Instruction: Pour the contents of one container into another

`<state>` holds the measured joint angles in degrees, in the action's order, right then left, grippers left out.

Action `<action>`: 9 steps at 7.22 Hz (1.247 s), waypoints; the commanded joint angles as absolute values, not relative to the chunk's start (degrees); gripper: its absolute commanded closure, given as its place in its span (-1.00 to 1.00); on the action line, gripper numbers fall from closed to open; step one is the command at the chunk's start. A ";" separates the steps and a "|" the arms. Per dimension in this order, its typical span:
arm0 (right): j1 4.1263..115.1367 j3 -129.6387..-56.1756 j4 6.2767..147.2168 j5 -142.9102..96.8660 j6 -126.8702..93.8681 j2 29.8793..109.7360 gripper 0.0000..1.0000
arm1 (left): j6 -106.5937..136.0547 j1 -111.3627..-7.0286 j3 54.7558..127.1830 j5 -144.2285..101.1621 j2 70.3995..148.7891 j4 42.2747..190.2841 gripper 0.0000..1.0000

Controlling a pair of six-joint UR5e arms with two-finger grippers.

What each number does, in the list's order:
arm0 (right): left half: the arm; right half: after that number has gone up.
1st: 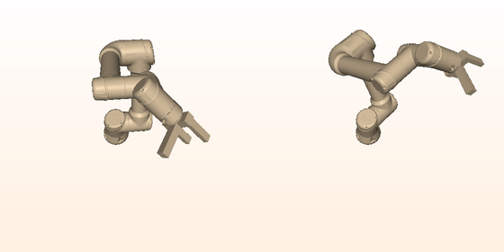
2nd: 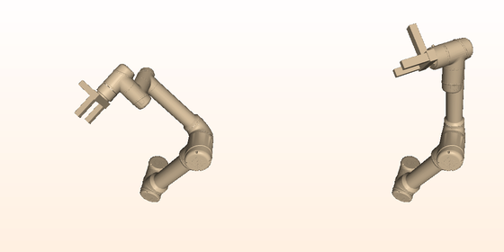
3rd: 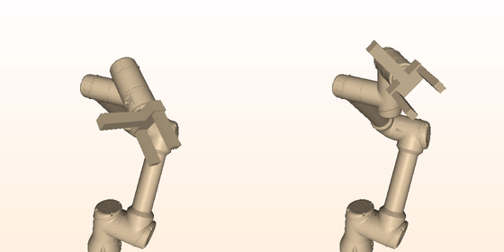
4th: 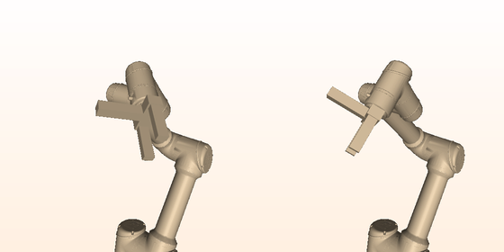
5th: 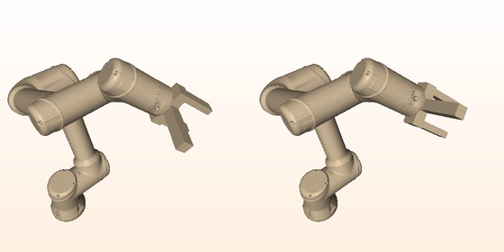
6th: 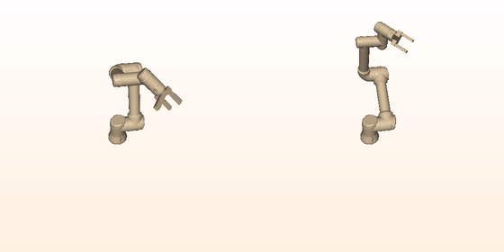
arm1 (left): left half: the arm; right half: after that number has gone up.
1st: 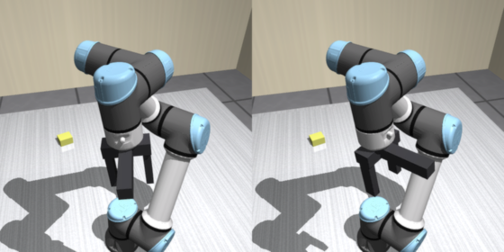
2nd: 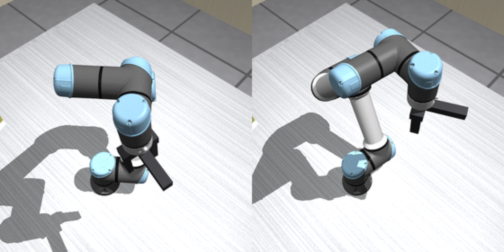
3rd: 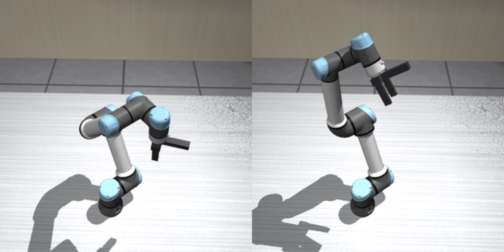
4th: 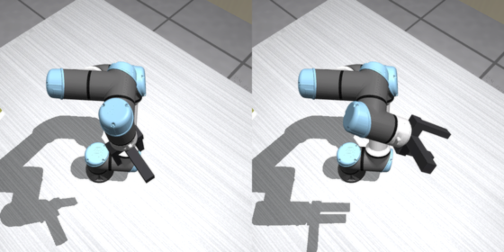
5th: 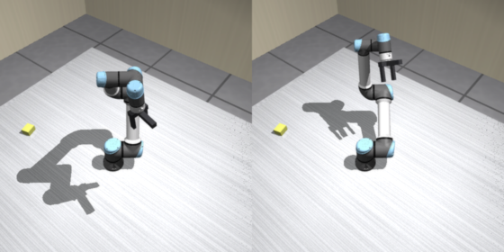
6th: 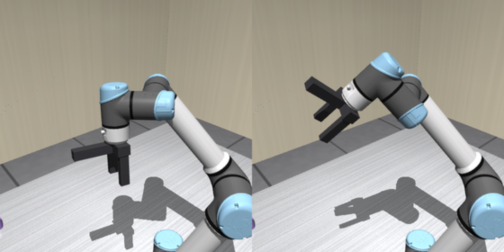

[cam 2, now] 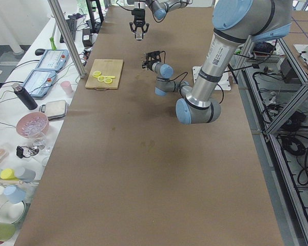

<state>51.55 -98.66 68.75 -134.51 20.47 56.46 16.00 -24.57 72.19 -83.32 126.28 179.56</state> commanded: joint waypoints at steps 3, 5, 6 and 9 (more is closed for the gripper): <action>50.36 -98.00 76.61 -134.12 20.48 51.60 1.00 | 16.00 -24.61 72.16 -83.32 126.30 179.56 1.00; 48.70 -98.09 77.86 -130.72 20.48 51.24 1.00 | 16.00 -24.61 72.16 -83.32 126.30 179.56 1.00; 48.52 -98.09 79.00 -130.26 20.48 50.72 1.00 | 16.00 -24.61 72.16 -83.32 126.30 179.56 1.00; 48.25 -98.09 81.91 -128.77 21.09 50.27 1.00 | 16.00 -24.70 72.07 -83.32 126.30 179.56 1.00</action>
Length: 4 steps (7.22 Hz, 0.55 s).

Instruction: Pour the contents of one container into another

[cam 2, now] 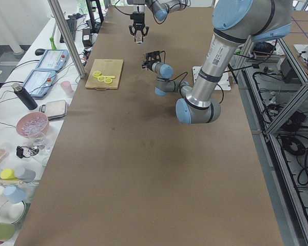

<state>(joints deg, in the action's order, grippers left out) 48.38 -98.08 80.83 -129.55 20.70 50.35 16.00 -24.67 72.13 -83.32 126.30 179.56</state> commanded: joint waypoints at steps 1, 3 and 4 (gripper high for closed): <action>48.16 -98.17 83.05 -128.24 23.09 50.27 1.00 | 16.00 -24.70 72.07 -83.32 126.30 179.56 1.00; 47.12 -98.17 84.29 -127.27 23.99 50.19 1.00 | 16.00 -24.96 71.89 -83.32 126.30 179.56 1.00; 46.67 -98.17 85.16 -127.18 25.47 49.92 1.00 | 16.00 -25.05 71.89 -83.23 126.30 179.56 1.00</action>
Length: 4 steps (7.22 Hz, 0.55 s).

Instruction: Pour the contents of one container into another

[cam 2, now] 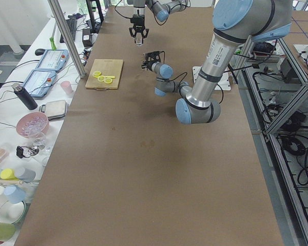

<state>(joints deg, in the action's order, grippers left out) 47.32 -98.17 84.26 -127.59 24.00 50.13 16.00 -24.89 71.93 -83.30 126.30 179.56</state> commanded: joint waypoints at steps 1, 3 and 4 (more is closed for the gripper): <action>46.23 -98.17 87.60 -127.09 26.45 48.96 1.00 | 15.91 -25.31 71.63 -83.23 126.30 179.56 1.00; 45.79 -98.26 90.78 -125.52 27.95 47.73 1.00 | 16.00 -25.66 71.37 -83.32 126.30 179.56 1.00; 45.09 -98.26 91.14 -124.81 27.95 47.72 1.00 | 16.00 -25.66 71.37 -83.32 126.30 179.56 1.00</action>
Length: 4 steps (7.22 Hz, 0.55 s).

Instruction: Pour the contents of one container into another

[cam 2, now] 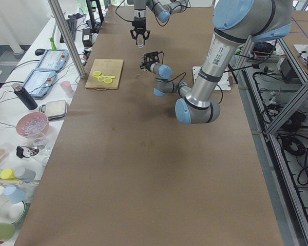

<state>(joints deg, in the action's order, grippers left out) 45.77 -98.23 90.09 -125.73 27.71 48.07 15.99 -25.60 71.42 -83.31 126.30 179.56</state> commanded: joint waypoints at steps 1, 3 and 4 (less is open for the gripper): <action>44.57 -98.35 91.75 -124.20 27.95 47.72 1.00 | 16.00 -25.66 71.37 -83.32 126.30 179.56 1.00; 42.03 -98.61 92.90 -120.78 27.95 47.72 1.00 | 16.00 -25.66 71.37 -83.23 126.30 179.47 1.00; 41.32 -98.61 93.60 -119.46 28.30 47.38 1.00 | 16.00 -25.66 71.37 -83.23 126.30 179.47 1.00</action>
